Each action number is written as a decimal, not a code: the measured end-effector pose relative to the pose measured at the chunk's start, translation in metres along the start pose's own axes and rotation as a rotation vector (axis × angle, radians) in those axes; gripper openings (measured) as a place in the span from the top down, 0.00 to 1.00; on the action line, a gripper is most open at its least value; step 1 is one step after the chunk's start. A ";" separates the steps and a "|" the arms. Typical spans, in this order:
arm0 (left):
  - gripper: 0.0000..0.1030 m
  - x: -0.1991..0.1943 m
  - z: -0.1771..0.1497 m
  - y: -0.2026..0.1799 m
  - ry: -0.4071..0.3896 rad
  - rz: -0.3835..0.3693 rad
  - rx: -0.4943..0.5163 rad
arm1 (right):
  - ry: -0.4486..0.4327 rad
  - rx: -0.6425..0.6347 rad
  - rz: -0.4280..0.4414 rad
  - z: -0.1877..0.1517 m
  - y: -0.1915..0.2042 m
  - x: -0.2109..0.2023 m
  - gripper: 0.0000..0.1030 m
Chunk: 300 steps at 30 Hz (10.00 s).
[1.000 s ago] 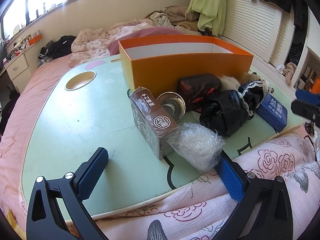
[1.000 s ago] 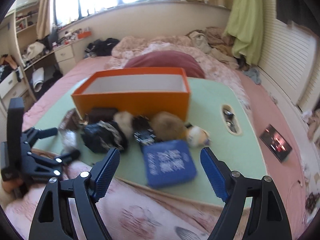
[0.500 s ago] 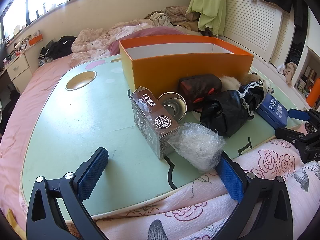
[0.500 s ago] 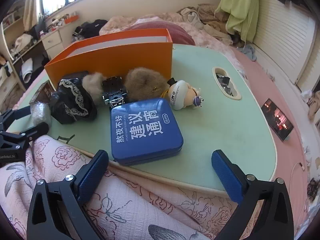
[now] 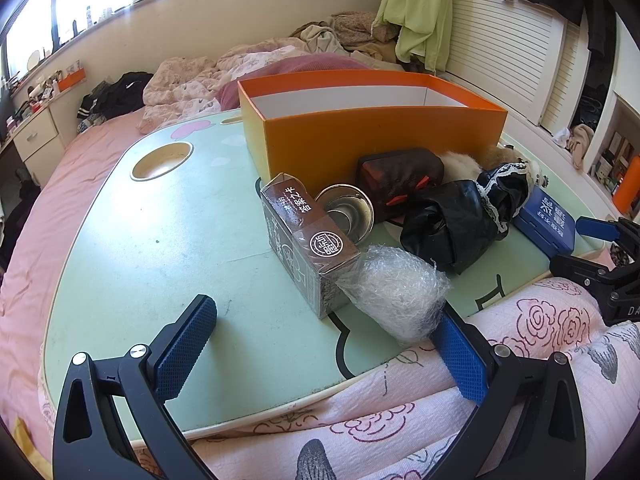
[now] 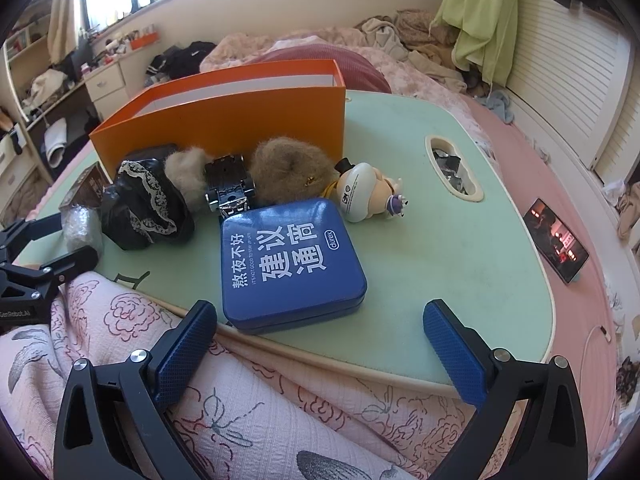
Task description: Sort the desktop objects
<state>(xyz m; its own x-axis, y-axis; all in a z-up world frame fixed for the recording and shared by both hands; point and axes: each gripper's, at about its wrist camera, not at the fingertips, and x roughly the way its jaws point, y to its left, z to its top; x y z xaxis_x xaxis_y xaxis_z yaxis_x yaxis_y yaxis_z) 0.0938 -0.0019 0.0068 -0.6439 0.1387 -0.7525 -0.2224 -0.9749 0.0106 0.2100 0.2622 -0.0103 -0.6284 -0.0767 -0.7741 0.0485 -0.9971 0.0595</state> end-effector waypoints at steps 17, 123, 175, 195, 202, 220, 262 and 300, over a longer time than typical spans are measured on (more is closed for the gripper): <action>0.00 0.000 0.000 0.000 0.000 0.000 0.000 | -0.002 0.002 -0.002 0.000 -0.001 0.000 0.00; 0.81 -0.051 0.033 0.065 -0.223 -0.271 -0.346 | -0.428 -0.097 0.149 0.008 0.006 -0.045 0.35; 0.00 0.000 -0.003 -0.006 0.049 0.037 -0.042 | 0.057 -0.062 0.103 0.025 0.024 0.027 0.00; 0.49 0.003 0.019 -0.003 0.021 -0.186 -0.103 | 0.050 -0.059 0.113 0.026 0.026 0.022 0.00; 0.64 -0.008 0.006 0.011 -0.045 -0.217 -0.179 | -0.059 0.061 0.263 0.028 0.006 0.006 0.14; 0.64 -0.011 0.004 0.011 -0.080 -0.205 -0.182 | -0.050 -0.113 0.202 0.092 0.038 0.043 0.68; 0.53 0.022 0.155 0.007 -0.170 -0.217 -0.124 | -0.209 0.044 0.219 0.179 0.022 0.057 0.73; 0.31 0.013 0.139 0.024 -0.234 -0.055 -0.060 | -0.239 -0.050 0.083 0.139 0.037 0.026 0.44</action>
<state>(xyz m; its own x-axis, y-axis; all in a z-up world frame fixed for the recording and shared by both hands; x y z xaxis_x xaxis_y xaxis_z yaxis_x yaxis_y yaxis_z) -0.0216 0.0006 0.0886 -0.7857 0.2221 -0.5774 -0.2229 -0.9723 -0.0707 0.0877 0.2236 0.0589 -0.7859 -0.1624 -0.5966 0.1427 -0.9865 0.0806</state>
